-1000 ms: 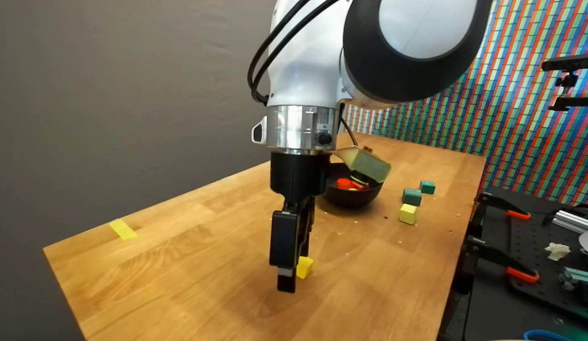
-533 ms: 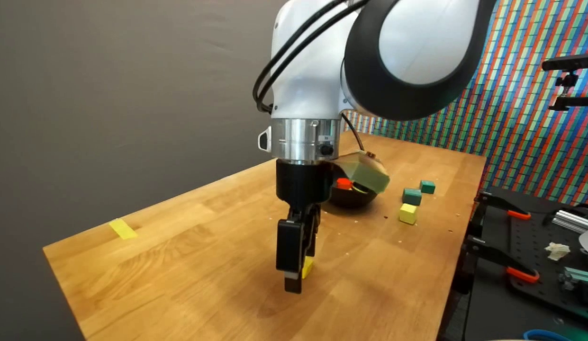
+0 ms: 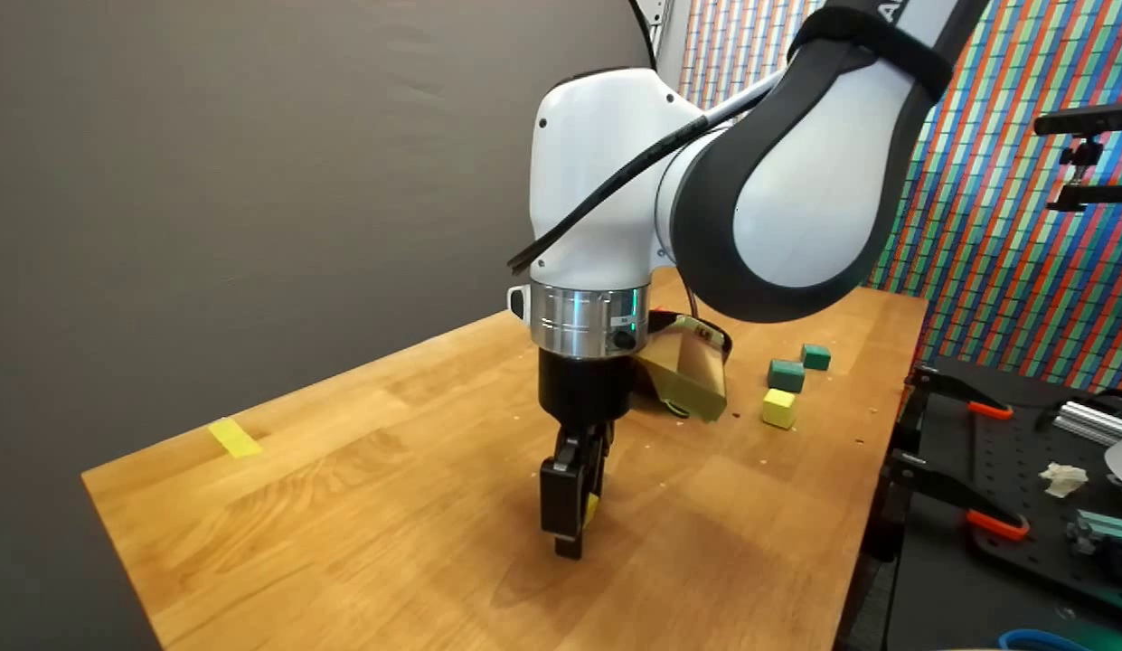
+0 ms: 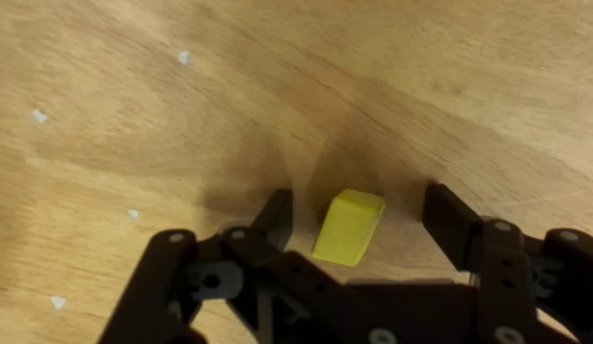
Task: Pick up all the blocks from the table and put them in the black bowl.
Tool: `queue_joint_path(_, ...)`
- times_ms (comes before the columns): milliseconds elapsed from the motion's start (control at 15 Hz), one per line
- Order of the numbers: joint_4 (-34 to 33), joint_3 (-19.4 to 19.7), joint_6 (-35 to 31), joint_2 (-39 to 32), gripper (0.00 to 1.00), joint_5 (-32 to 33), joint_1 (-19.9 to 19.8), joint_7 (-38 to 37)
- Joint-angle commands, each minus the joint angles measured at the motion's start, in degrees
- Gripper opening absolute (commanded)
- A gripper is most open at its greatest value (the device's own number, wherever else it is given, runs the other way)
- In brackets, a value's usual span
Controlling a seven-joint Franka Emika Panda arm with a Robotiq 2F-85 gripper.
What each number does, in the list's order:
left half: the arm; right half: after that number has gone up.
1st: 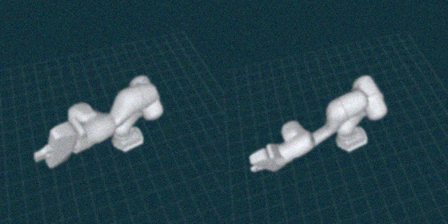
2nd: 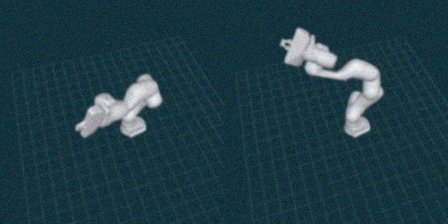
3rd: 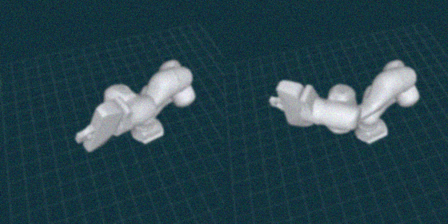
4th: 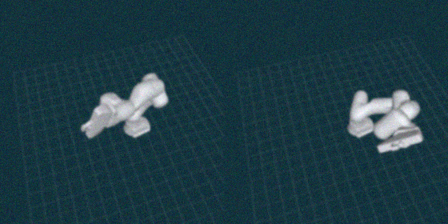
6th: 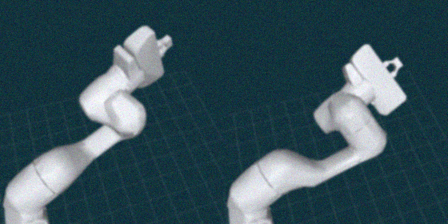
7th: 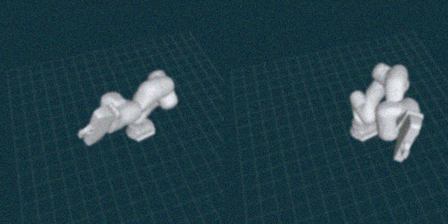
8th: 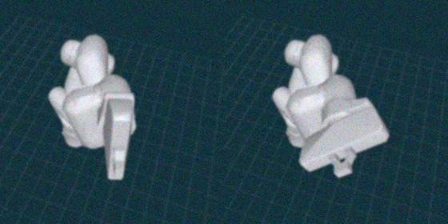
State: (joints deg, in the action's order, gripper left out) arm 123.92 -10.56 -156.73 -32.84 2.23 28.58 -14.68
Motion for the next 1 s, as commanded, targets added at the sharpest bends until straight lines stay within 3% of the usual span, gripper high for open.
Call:
queue_joint_path(0, 1.00, 2.25, -2.09, 1.21, 0.42, 2.34, 3.32, -3.67)
queue_joint_path(267, 1.93, 6.09, -1.86, 3.37, 0.13, 5.94, 7.32, -8.53)
queue_joint_path(333, 3.16, 8.01, -1.99, 4.93, 0.10, 7.39, 8.59, -10.46)
queue_joint_path(667, 14.92, 20.50, -7.73, 17.37, 0.13, 14.91, 13.41, -22.20)
queue_joint_path(800, 18.56, 26.98, -8.44, 22.17, 0.13, 22.39, 14.64, -28.75)
queue_joint_path(933, 19.50, 36.24, -7.43, 24.82, 0.13, 32.64, 18.25, -36.69)
